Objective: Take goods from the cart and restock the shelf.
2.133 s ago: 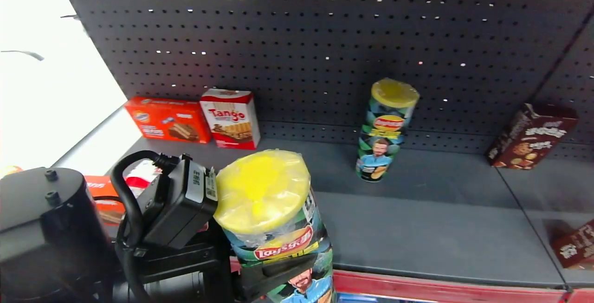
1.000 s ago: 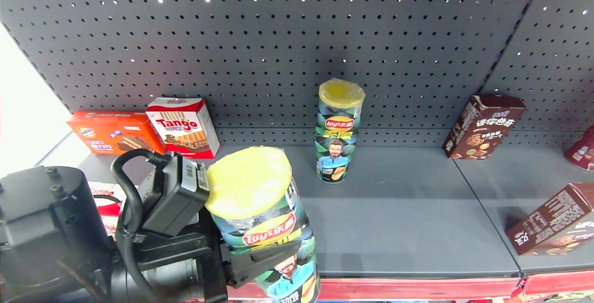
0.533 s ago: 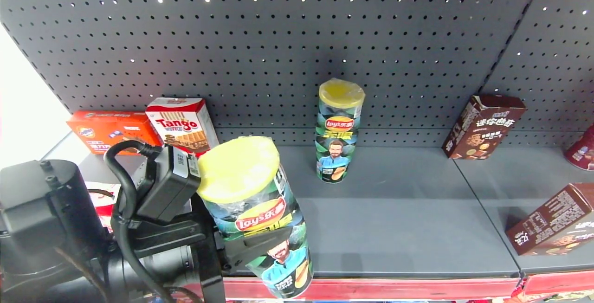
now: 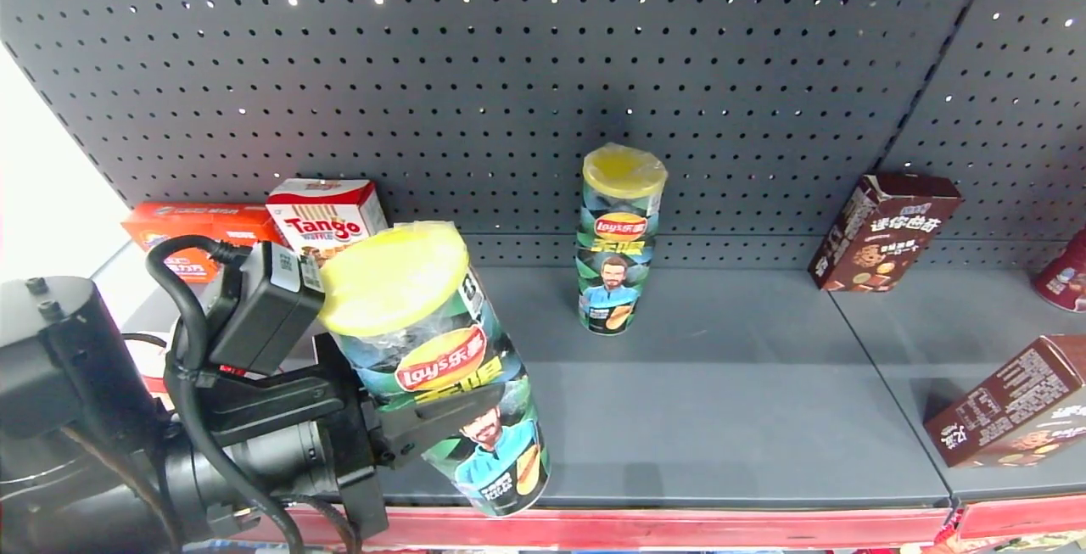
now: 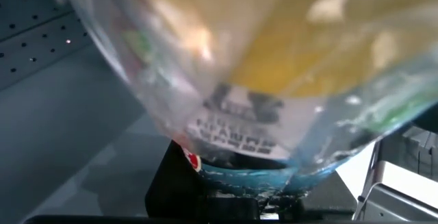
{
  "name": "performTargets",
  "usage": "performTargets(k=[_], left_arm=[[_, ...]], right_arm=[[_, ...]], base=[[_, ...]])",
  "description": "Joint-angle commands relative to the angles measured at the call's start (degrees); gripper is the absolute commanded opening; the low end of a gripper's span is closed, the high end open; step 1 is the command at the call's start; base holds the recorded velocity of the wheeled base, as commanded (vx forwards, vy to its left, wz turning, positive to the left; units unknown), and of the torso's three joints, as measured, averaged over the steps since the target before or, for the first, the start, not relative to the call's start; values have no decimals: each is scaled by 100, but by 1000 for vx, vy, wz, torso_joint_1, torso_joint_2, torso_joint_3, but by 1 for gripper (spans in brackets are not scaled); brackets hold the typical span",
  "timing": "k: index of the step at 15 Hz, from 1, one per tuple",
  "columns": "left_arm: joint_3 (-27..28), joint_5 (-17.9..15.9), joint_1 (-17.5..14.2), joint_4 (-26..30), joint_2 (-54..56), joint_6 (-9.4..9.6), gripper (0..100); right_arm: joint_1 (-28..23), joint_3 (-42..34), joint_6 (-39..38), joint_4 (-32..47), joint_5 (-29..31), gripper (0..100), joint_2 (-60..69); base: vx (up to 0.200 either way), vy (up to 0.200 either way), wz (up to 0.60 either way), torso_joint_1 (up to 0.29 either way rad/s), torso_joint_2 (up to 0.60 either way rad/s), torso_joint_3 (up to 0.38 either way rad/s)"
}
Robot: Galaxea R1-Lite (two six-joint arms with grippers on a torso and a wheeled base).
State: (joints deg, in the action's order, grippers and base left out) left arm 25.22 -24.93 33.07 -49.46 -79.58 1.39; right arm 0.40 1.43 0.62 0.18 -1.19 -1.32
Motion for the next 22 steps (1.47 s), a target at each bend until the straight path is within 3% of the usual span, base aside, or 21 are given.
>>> performTargets(k=[1,2,5,7,8,13,18,21,22], left_arm=[[0,-3,-11,-3,30,2,0],[0,-12,-3,-3,-40,2,0],[132,-12,-3,-3,-128,10,0],[141,-12,-3,-11,-128,10,0],[123,-12,6,-11,-128,28,0],[71,-12,-3,-11,-84,28,0],[106,-12,-3,-11,-93,28,0],[88,-12,15,-11,-93,28,0],[71,-12,6,-3,-93,28,0]], right_arm=[[83,1501,-220,-71,-100,100,-958],[162,2195,-387,-53,-179,100,-1925],[751,2362,149,-229,-795,100,-2865],[1155,2503,509,-748,-865,100,-3612],[1691,2854,650,-1038,-935,100,-4254],[2939,3997,676,-1047,-926,100,-5731],[2957,4472,905,-1161,-1436,100,-6733],[2957,4700,905,-1521,-1568,100,-7348],[2781,4797,922,-1969,-1972,100,-7787]], base=[[0,0,0,0,0,0],[0,0,0,0,0,0],[0,0,0,0,0,0],[0,0,0,0,0,0],[0,0,0,0,0,0],[0,0,0,0,0,0],[0,0,0,0,0,0],[0,0,0,0,0,0],[0,0,0,0,0,0]])
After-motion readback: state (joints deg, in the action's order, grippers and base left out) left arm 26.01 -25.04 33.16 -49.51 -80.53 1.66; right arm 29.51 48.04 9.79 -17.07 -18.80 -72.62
